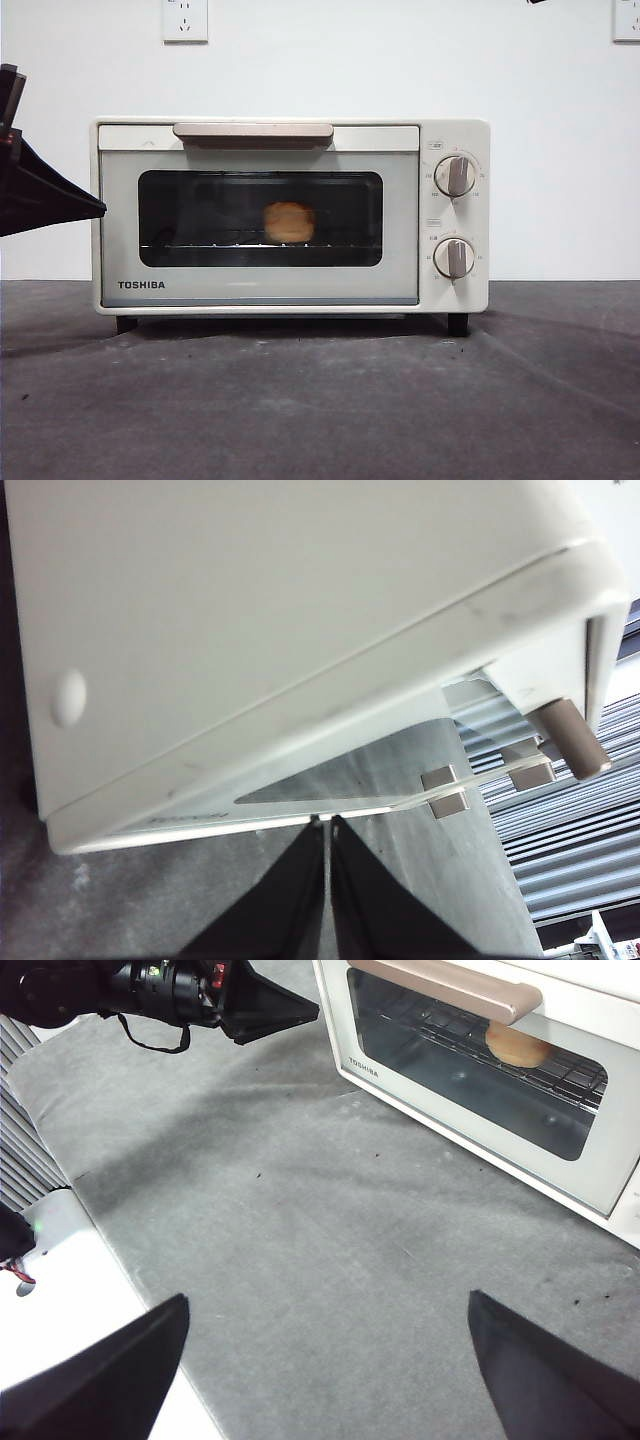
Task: The left arm flap open the oven, the right arm pick bread and place it into oven, the left arm flap close the oven
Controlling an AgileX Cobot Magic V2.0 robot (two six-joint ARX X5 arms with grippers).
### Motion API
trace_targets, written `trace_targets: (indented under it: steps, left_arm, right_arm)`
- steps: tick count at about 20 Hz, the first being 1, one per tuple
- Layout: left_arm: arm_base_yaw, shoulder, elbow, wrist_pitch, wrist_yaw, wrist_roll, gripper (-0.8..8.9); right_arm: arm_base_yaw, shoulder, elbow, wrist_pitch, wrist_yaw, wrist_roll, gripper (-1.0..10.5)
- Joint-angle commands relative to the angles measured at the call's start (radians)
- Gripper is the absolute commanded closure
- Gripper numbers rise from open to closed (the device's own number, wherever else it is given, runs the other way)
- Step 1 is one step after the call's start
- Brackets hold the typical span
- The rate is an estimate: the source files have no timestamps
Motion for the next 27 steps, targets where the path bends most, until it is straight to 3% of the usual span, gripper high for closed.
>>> trace_targets:
  steps: [1, 6, 12, 20, 27]
  left_arm:
    - [-0.009, -0.026, 0.012, -0.017, 0.003, 0.002, 7.98]
    - [-0.028, -0.138, 0.012, -0.1, -0.003, 0.034, 7.98]
    - [-0.064, -0.36, 0.012, -0.324, -0.082, 0.117, 7.98]
    - [-0.123, -0.656, 0.095, -0.784, -0.23, 0.312, 7.98]
    - [-0.176, -0.783, 0.277, -1.171, -0.388, 0.499, 7.98]
  right_arm:
    - [0.011, 0.005, 0.004, 0.01, 0.005, 0.01, 5.1]
    - [0.011, 0.006, 0.004, 0.011, 0.005, 0.01, 5.1]
    - [0.011, 0.006, 0.004, 0.013, 0.028, 0.009, 5.1]
    - [0.011, 0.006, 0.004, 0.017, 0.035, 0.002, 5.1]
    - [0.011, 0.006, 0.004, 0.021, 0.057, 0.0, 5.1]
